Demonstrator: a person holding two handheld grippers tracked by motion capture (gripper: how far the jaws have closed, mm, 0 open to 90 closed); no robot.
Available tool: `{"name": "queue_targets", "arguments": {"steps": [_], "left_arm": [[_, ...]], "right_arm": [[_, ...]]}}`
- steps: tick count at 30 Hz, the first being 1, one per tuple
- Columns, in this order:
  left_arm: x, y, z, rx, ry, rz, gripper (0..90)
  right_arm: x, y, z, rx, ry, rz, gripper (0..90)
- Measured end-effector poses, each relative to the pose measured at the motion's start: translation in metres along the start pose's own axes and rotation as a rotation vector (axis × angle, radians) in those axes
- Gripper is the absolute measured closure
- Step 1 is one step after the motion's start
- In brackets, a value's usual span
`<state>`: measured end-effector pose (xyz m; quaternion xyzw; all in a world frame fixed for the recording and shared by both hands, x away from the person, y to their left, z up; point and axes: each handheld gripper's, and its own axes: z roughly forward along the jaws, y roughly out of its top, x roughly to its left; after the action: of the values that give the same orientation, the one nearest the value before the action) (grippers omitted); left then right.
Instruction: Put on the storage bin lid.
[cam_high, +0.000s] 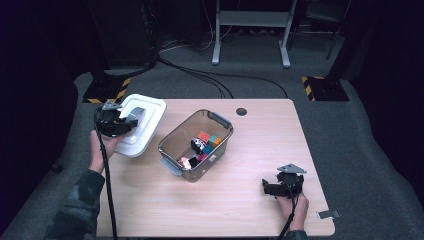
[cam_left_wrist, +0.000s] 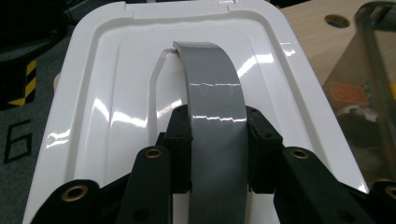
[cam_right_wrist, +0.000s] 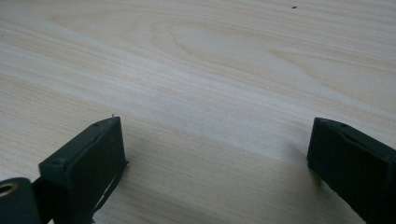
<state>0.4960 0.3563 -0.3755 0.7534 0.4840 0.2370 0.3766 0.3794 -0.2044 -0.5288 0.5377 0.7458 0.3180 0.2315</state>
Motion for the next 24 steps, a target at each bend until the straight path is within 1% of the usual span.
{"name": "queue_targets", "arguments": {"steps": [1,2,3,4,8,10,14,19,23,24], "left_arm": [[0.000,0.000,0.000,0.000,0.000,0.000,67.1],[-0.002,0.004,-0.002,-0.009,-0.008,0.005,67.1],[-0.004,0.008,-0.005,-0.012,-0.019,0.001,67.1],[-0.007,0.011,-0.006,-0.018,-0.024,0.009,67.1],[-0.019,0.023,-0.012,-0.034,-0.062,0.022,67.1],[-0.025,0.028,-0.013,-0.036,-0.083,0.035,67.1],[-0.040,0.036,-0.013,-0.042,-0.123,0.046,67.1],[-0.059,0.042,-0.011,-0.036,-0.163,0.071,67.1],[-0.073,0.045,-0.008,-0.032,-0.184,0.087,67.1],[-0.079,0.046,-0.006,-0.028,-0.202,0.092,67.1]], "right_arm": [[0.000,0.000,0.000,0.000,0.000,0.000,3.1],[0.000,0.000,0.000,-0.001,0.000,0.003,3.1],[0.000,0.000,0.000,0.000,-0.002,0.001,3.1],[0.000,0.000,0.000,0.000,0.000,0.002,3.1],[0.000,0.000,0.000,0.000,-0.002,0.001,3.1],[0.000,0.000,0.000,0.000,-0.002,0.001,3.1],[0.000,0.000,0.000,0.000,-0.002,0.001,3.1],[0.000,0.000,0.000,0.000,-0.002,0.002,3.1],[0.000,0.000,0.000,0.000,-0.002,0.001,3.1],[0.000,0.000,0.000,0.000,-0.002,0.002,3.1]]}}
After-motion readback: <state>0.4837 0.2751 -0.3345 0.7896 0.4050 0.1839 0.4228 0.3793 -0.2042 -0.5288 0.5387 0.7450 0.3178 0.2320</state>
